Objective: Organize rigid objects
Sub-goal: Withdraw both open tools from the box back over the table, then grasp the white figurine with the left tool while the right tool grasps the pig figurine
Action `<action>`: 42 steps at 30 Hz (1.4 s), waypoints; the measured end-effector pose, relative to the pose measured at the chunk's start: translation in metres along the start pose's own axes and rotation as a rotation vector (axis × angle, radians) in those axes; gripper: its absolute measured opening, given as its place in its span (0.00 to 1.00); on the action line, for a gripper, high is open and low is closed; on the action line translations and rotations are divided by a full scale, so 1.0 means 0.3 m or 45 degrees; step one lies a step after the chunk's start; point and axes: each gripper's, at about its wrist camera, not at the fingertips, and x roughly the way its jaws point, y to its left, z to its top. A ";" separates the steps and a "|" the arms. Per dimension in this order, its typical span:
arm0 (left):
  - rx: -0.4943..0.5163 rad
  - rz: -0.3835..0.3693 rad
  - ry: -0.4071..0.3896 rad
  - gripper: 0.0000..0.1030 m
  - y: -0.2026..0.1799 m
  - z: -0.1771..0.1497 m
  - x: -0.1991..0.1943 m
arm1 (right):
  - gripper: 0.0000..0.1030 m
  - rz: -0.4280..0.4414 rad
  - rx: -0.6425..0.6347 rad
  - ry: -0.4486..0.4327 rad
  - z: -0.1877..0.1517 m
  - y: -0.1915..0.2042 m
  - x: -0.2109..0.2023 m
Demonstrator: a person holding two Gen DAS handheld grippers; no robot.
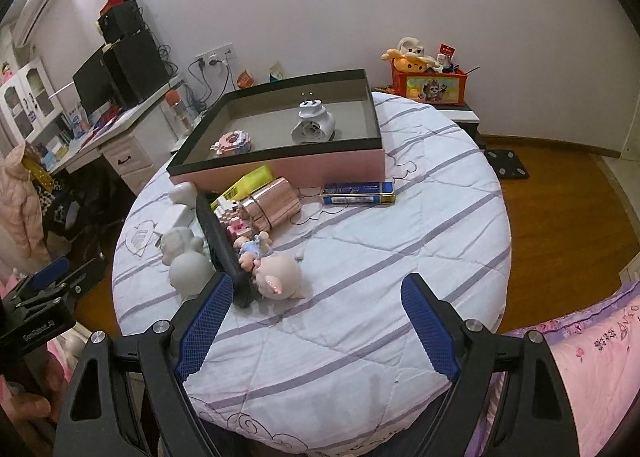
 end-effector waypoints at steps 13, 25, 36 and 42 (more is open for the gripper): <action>-0.067 -0.009 0.072 1.00 0.074 -0.013 0.088 | 0.85 0.001 -0.035 0.071 -0.012 0.033 0.054; -0.034 -0.143 0.171 1.00 -0.104 -0.009 0.236 | 0.85 -0.031 -0.066 0.137 -0.005 0.017 0.137; -0.152 -0.146 0.185 0.96 -0.079 -0.016 0.356 | 0.85 -0.012 -0.102 0.170 0.008 -0.005 0.198; -0.118 -0.094 0.173 0.95 -0.056 0.000 0.381 | 0.85 0.014 -0.141 0.190 0.011 0.004 0.243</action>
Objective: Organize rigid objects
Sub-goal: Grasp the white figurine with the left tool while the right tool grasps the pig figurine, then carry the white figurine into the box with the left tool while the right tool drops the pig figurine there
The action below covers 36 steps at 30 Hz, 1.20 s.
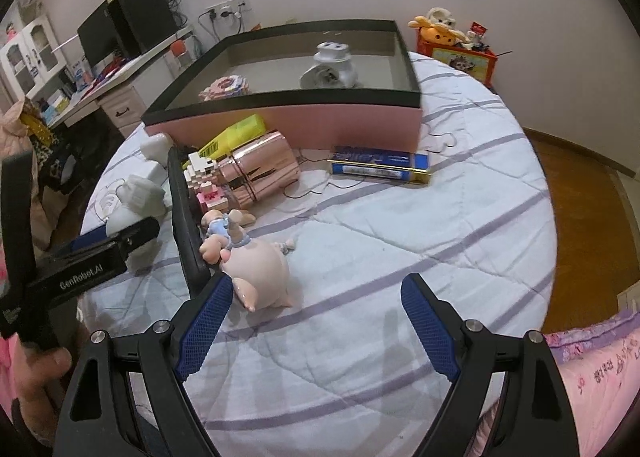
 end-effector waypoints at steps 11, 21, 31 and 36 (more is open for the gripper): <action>0.078 -0.011 -0.035 0.87 -0.003 0.030 0.037 | 0.79 0.083 -0.108 0.050 0.020 0.045 0.098; 0.062 -0.072 -0.051 0.56 0.021 0.021 0.007 | 0.41 0.236 -0.159 0.024 0.025 0.081 0.117; 0.059 -0.122 -0.035 0.48 0.032 -0.001 -0.047 | 0.41 0.268 -0.052 -0.005 -0.020 0.024 0.028; 0.067 -0.153 -0.054 0.48 0.028 -0.006 -0.113 | 0.41 0.273 0.011 -0.049 -0.024 -0.023 -0.040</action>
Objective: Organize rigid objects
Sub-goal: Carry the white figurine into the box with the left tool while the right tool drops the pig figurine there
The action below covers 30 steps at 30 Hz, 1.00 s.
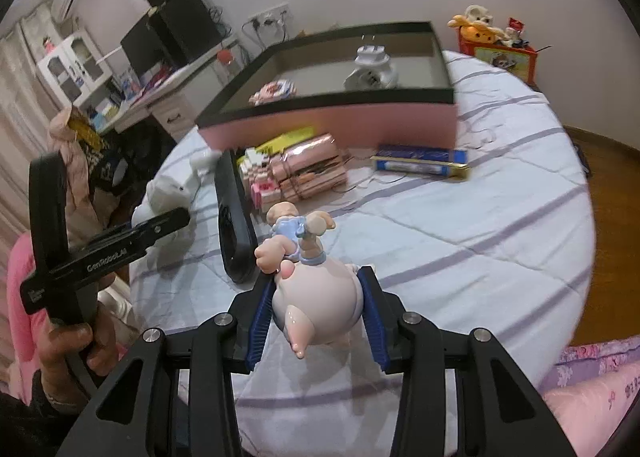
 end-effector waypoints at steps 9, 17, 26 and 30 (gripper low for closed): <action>0.033 -0.045 -0.084 0.44 -0.035 0.101 -0.109 | 0.41 0.017 -0.009 -0.112 0.096 0.025 -0.079; 0.037 -0.067 -0.106 0.44 -0.036 0.143 -0.107 | 0.41 0.038 -0.043 -0.135 0.153 0.047 -0.071; 0.116 -0.087 -0.244 0.44 -0.120 0.353 -0.140 | 0.41 0.013 -0.074 -0.203 0.307 0.044 -0.082; 0.121 -0.108 -0.262 0.44 -0.161 0.496 -0.082 | 0.41 -0.023 -0.078 -0.224 0.472 0.021 -0.053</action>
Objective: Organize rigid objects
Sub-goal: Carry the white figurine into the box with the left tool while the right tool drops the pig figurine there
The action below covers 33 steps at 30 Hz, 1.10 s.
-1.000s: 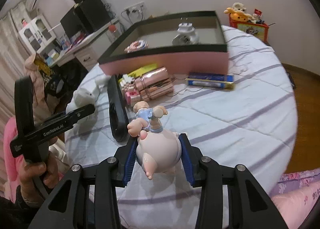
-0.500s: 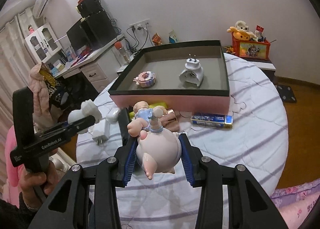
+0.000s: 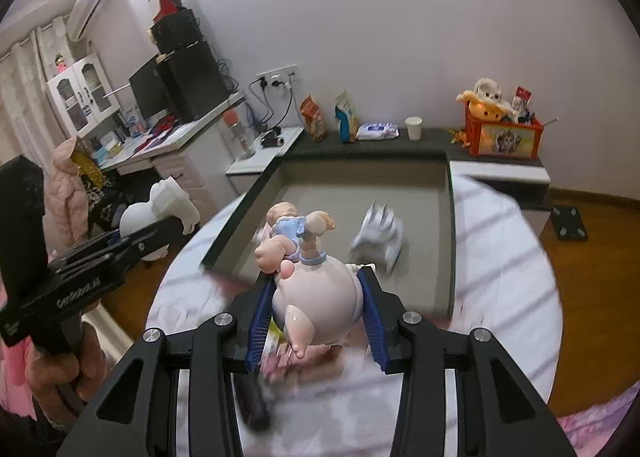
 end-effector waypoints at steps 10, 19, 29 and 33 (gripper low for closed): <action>0.019 0.007 0.203 0.44 -0.011 0.179 0.448 | 0.41 -0.142 0.073 0.163 0.239 -0.181 0.389; 0.011 0.047 0.334 0.45 0.005 0.168 0.678 | 0.41 -0.176 0.111 0.289 0.245 -0.263 0.581; 0.066 0.192 0.340 0.77 -0.003 0.189 0.705 | 0.61 -0.287 0.025 0.322 0.248 -0.220 0.622; 0.031 0.216 0.313 1.00 0.033 0.203 0.673 | 0.78 -0.344 0.045 0.291 0.254 -0.235 0.581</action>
